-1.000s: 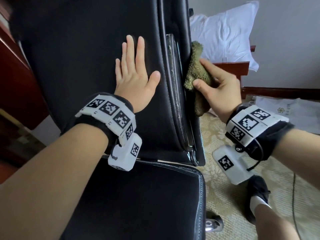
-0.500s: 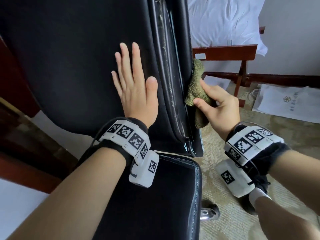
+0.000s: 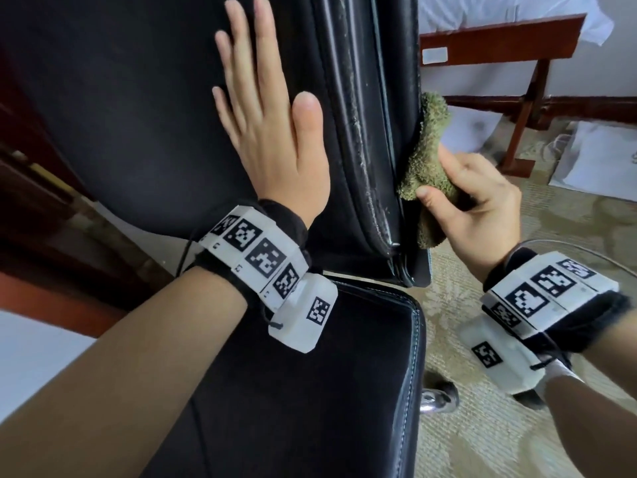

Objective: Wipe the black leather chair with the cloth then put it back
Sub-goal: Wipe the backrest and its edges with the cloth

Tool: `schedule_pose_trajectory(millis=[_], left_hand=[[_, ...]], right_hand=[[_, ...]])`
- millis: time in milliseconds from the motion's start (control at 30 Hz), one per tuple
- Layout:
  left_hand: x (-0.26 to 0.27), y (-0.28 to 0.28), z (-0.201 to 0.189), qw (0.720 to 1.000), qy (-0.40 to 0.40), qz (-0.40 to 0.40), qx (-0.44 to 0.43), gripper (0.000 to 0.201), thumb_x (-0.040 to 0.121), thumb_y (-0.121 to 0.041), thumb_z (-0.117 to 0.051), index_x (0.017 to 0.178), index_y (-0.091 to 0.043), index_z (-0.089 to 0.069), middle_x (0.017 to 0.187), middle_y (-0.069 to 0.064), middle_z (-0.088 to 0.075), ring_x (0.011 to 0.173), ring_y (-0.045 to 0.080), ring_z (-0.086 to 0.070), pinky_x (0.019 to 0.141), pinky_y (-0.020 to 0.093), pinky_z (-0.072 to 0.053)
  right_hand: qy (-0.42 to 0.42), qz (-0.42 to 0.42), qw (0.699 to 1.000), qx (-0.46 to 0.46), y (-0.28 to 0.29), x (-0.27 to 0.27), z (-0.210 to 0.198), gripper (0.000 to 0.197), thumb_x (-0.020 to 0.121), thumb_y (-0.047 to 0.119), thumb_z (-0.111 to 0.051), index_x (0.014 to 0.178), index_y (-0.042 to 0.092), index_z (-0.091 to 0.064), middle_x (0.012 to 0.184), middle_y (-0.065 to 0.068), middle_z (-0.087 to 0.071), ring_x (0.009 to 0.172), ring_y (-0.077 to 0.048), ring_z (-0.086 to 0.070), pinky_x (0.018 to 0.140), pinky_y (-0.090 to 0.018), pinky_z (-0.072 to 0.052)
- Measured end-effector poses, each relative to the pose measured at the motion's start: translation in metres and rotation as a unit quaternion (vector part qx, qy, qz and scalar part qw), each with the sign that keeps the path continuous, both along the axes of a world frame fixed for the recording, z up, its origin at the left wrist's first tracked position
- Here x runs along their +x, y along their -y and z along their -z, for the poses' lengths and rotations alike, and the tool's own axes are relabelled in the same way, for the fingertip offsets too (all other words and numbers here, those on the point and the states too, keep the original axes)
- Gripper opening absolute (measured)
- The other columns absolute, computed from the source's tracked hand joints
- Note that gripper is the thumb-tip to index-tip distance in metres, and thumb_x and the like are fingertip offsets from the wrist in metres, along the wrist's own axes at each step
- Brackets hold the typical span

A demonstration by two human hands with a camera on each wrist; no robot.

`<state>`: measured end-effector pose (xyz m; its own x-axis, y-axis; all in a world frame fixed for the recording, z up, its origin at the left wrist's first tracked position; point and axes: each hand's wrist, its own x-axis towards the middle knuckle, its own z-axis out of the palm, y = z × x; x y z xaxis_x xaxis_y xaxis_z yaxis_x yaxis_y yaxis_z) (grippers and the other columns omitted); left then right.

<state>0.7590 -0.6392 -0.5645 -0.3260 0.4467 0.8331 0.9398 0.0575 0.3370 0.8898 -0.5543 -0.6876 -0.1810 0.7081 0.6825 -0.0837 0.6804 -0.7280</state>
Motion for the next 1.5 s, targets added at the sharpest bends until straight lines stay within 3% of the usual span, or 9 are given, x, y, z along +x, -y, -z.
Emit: schedule_pose_trajectory(millis=[233,467,800,900,1033,1133,1233,1333,1500], left_hand=[[-0.004,-0.004,0.004,1.000,-0.011,0.000,0.026,0.080,0.085,-0.046,-0.007,0.141,0.007,-0.029,0.148,0.026,-0.027,0.139,0.037,-0.017,0.112,0.050,-0.007],[0.000,0.000,0.000,1.000,0.000,0.002,0.022,0.082,0.083,-0.049,-0.007,0.144,0.003,-0.025,0.151,0.023,-0.023,0.140,0.033,-0.014,0.113,0.050,-0.006],[-0.003,-0.002,0.004,1.000,-0.017,-0.003,0.020,0.080,0.087,-0.047,-0.007,0.140,0.008,-0.031,0.146,0.028,-0.029,0.137,0.037,-0.020,0.112,0.048,-0.008],[-0.001,-0.002,0.003,1.000,-0.007,-0.004,0.012,0.081,0.086,-0.048,-0.008,0.140,0.007,-0.031,0.147,0.027,-0.029,0.138,0.037,-0.019,0.112,0.048,-0.008],[0.002,0.003,0.000,1.000,0.014,0.006,-0.009,0.077,0.090,-0.049,-0.013,0.143,0.004,-0.025,0.151,0.025,-0.022,0.140,0.038,-0.014,0.113,0.049,-0.005],[0.003,0.009,-0.001,0.998,0.043,0.028,-0.031,0.067,0.091,-0.035,-0.026,0.146,0.001,-0.019,0.154,0.022,-0.013,0.143,0.036,-0.005,0.113,0.049,0.002],[0.004,0.018,-0.001,0.991,0.095,0.064,-0.063,0.073,0.082,-0.031,-0.028,0.149,-0.005,-0.013,0.157,0.016,-0.005,0.144,0.031,0.003,0.112,0.043,0.008],[0.004,0.024,-0.001,0.983,0.132,0.093,-0.088,0.070,0.085,-0.027,-0.029,0.149,-0.007,-0.009,0.157,0.014,0.001,0.144,0.029,0.009,0.110,0.035,0.011],[0.004,0.025,-0.003,0.980,0.141,0.095,-0.108,0.063,0.090,-0.011,-0.030,0.148,-0.003,-0.006,0.156,0.018,0.006,0.143,0.031,0.011,0.110,0.035,0.013]], right_hand=[[-0.032,-0.002,0.998,-0.052,0.009,-0.003,-0.003,0.050,0.080,0.019,-0.066,0.126,0.014,-0.047,0.099,0.022,-0.052,0.093,0.013,-0.050,0.092,-0.013,-0.039],[-0.076,0.016,0.997,0.005,0.012,-0.018,-0.053,0.047,0.088,0.014,-0.058,0.133,0.007,-0.045,0.118,-0.005,-0.056,0.109,0.003,-0.048,0.101,-0.017,-0.036],[-0.015,0.064,0.998,-0.007,0.024,-0.015,0.018,0.044,0.087,0.012,-0.058,0.126,-0.006,-0.049,0.119,-0.004,-0.048,0.112,-0.001,-0.044,0.101,-0.009,-0.030],[-0.012,0.070,0.997,-0.016,0.026,-0.014,0.027,0.044,0.086,0.014,-0.059,0.126,-0.004,-0.050,0.118,-0.002,-0.049,0.113,0.006,-0.043,0.100,-0.008,-0.031],[0.004,0.060,0.997,-0.049,0.032,-0.009,0.031,0.047,0.086,0.019,-0.060,0.127,0.001,-0.050,0.114,0.000,-0.052,0.106,-0.001,-0.047,0.097,-0.005,-0.031],[0.013,0.042,0.994,-0.098,0.032,-0.001,0.022,0.046,0.081,0.016,-0.066,0.126,0.008,-0.055,0.106,0.006,-0.057,0.100,0.003,-0.050,0.092,-0.004,-0.034],[-0.022,0.015,0.986,-0.164,0.029,0.007,-0.003,0.045,0.081,0.016,-0.066,0.125,0.018,-0.057,0.107,0.011,-0.061,0.101,0.004,-0.055,0.098,-0.017,-0.041],[-0.047,0.001,0.991,-0.122,0.025,0.006,-0.042,0.046,0.083,0.017,-0.063,0.128,0.015,-0.053,0.114,0.009,-0.059,0.108,-0.002,-0.056,0.102,-0.028,-0.043],[-0.028,0.030,0.998,-0.051,0.018,-0.011,-0.058,0.045,0.087,0.019,-0.059,0.131,0.011,-0.051,0.117,0.006,-0.058,0.111,-0.004,-0.053,0.101,-0.018,-0.038]])
